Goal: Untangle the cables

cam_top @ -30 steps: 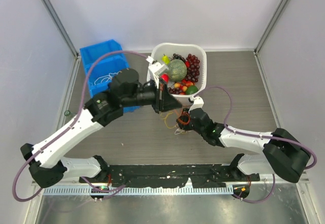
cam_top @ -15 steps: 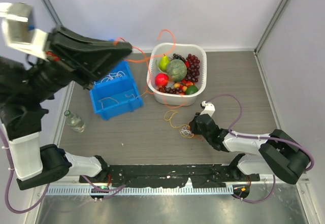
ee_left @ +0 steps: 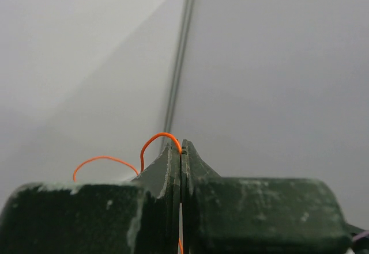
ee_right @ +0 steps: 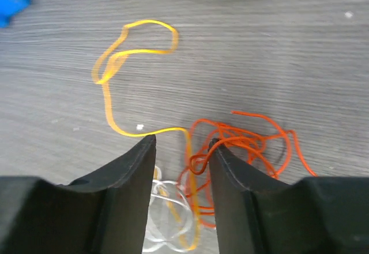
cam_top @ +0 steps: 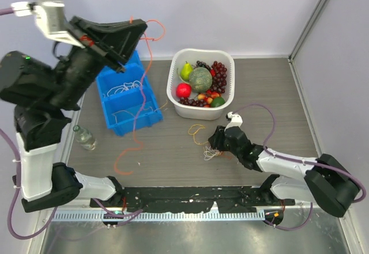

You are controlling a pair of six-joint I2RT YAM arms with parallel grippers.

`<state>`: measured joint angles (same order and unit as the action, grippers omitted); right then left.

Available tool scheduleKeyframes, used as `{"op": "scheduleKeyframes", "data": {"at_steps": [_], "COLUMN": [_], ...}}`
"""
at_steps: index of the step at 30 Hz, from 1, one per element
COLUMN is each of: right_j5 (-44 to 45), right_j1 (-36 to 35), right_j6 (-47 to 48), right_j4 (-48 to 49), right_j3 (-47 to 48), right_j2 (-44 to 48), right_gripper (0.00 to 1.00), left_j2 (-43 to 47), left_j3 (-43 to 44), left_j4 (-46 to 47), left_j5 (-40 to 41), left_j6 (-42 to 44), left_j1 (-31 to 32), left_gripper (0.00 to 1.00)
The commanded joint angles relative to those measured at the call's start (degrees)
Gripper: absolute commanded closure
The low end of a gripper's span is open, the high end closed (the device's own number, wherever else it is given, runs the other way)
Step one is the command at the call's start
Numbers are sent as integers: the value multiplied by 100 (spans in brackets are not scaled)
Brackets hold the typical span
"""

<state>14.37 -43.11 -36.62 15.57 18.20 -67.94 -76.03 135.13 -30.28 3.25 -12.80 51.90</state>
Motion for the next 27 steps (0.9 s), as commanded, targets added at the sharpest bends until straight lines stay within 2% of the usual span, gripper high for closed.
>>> {"op": "scheduleKeyframes", "data": {"at_steps": [1,5,8,14,20,23,27], "right_j5": [-777,-830,-839,-726,-716,-629,-532], "right_j1": [-13,-13,-13,-13,-13,-4,-22], "right_j6": [269,585,814,762,691,709,753], "right_j4": [-640,-1423,-2031,-2532,-2682,-2560,-2436], "right_j3": [623,799,948,686,518,361,333], "right_j2": [806,1790,2206,2803,3260,3340,3200], "right_gripper": [49,37,37,37,37,37,37], "left_j2": [-8,-166,-526,-1088,-1511,-1625,-2003], "left_j3": [-645,-918,-735,-287,-74,-250,355], "left_j4": [22,268,199,444,1198,1770,1807], "left_j5": [1527,2495,2857,2717,2243,2101,2075], "left_j6": [777,1436,1553,1325,832,726,717], "left_j1": [13,-22,-232,-1057,-2068,-2385,-2754], "left_gripper": [100,100,100,100,100,100,100]}}
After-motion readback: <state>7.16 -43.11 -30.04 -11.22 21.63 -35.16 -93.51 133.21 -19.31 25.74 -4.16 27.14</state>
